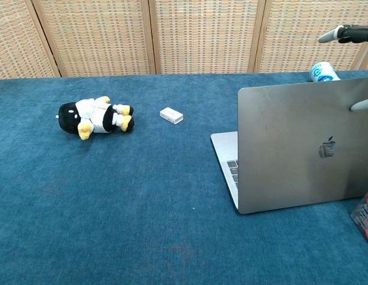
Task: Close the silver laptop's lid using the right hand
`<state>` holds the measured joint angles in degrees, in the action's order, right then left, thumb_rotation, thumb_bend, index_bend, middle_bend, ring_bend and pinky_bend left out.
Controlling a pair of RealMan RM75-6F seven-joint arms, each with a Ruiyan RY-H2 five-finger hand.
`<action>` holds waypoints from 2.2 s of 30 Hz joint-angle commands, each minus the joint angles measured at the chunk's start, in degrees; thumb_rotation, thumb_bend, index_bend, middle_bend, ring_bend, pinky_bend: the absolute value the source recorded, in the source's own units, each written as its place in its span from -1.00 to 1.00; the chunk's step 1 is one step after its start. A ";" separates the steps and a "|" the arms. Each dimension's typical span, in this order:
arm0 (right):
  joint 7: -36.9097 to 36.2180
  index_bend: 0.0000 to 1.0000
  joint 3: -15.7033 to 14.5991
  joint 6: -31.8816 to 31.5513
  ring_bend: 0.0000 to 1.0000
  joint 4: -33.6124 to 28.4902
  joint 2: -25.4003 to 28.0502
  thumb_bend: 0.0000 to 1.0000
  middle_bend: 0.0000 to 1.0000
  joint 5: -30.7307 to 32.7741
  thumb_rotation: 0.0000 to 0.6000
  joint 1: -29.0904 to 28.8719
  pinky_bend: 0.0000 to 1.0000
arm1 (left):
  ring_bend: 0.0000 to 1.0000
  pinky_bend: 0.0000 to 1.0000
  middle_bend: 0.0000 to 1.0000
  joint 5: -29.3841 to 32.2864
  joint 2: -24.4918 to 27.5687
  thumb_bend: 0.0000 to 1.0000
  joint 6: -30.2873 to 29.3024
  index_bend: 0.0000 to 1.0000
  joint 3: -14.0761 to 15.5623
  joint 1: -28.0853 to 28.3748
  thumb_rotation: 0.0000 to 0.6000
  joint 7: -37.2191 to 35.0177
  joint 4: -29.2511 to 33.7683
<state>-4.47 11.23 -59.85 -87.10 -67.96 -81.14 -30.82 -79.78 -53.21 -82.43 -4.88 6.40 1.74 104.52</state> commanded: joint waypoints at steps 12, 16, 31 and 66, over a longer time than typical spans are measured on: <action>5.93 -1.00 2.03 5.20 -1.00 6.63 -6.34 -0.69 -1.00 6.20 1.00 -5.43 -1.00 | -1.00 -1.00 -1.00 1.45 -0.01 -1.00 1.07 -1.00 -0.48 0.55 1.00 -0.32 -0.32; 8.85 -1.00 2.10 5.95 -1.00 9.90 -9.27 -0.69 -1.00 7.86 1.00 -6.85 -1.00 | -1.00 -1.00 -1.00 2.12 0.00 -1.00 1.72 -1.00 -0.67 0.87 1.00 -0.41 -0.48; 16.16 -1.00 1.95 10.72 -1.00 22.13 -19.02 -0.69 -1.00 15.12 1.00 -10.83 -1.00 | -1.00 -1.00 -1.00 4.53 -0.62 -1.00 3.08 -1.00 -1.48 1.85 1.00 0.39 -1.24; 20.33 -1.00 1.73 11.67 -1.00 33.51 -27.09 -0.61 -1.00 18.34 1.00 -12.57 -1.00 | -1.00 -1.00 -1.00 5.74 -0.96 -1.00 4.13 -1.00 -1.54 2.58 1.00 1.16 -1.26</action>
<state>15.96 12.75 -47.78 -53.33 -95.26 -62.70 -43.46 -74.04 -54.17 -78.29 -6.42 8.99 2.90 103.26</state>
